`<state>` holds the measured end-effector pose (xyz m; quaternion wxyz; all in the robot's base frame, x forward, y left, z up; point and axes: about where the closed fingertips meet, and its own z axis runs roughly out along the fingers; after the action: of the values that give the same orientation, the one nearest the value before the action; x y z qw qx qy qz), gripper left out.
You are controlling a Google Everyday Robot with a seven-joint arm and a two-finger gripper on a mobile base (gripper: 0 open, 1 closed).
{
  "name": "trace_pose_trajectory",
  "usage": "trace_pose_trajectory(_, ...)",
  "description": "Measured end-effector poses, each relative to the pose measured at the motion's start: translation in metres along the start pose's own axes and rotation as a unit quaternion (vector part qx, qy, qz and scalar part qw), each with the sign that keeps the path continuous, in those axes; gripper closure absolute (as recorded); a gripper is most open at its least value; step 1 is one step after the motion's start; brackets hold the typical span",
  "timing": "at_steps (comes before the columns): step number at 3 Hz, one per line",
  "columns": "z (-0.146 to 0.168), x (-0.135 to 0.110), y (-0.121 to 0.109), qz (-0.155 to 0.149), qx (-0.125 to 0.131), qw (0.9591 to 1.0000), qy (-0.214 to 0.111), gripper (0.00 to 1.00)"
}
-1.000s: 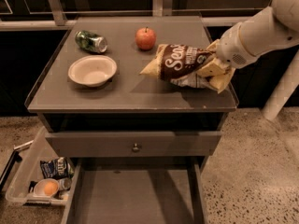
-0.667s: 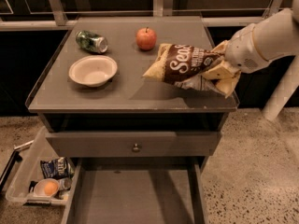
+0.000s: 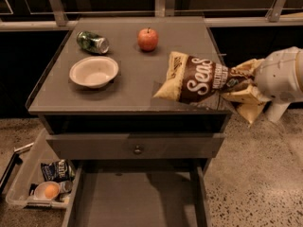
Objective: Place brown chip bag into middle drawer
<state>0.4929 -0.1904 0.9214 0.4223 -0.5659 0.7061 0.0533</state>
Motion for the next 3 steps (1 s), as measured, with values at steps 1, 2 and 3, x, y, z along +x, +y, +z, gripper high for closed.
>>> trace_pose_trajectory(1,-0.012,0.025,0.083,0.027,-0.001,0.9996,-0.009,1.00)
trace_pose_trajectory(2,-0.003,0.024,0.091,0.026,-0.011,0.9996,-0.010,1.00)
trace_pose_trajectory(3,0.031,0.029,0.125,0.039,-0.034,0.9987,0.000,1.00)
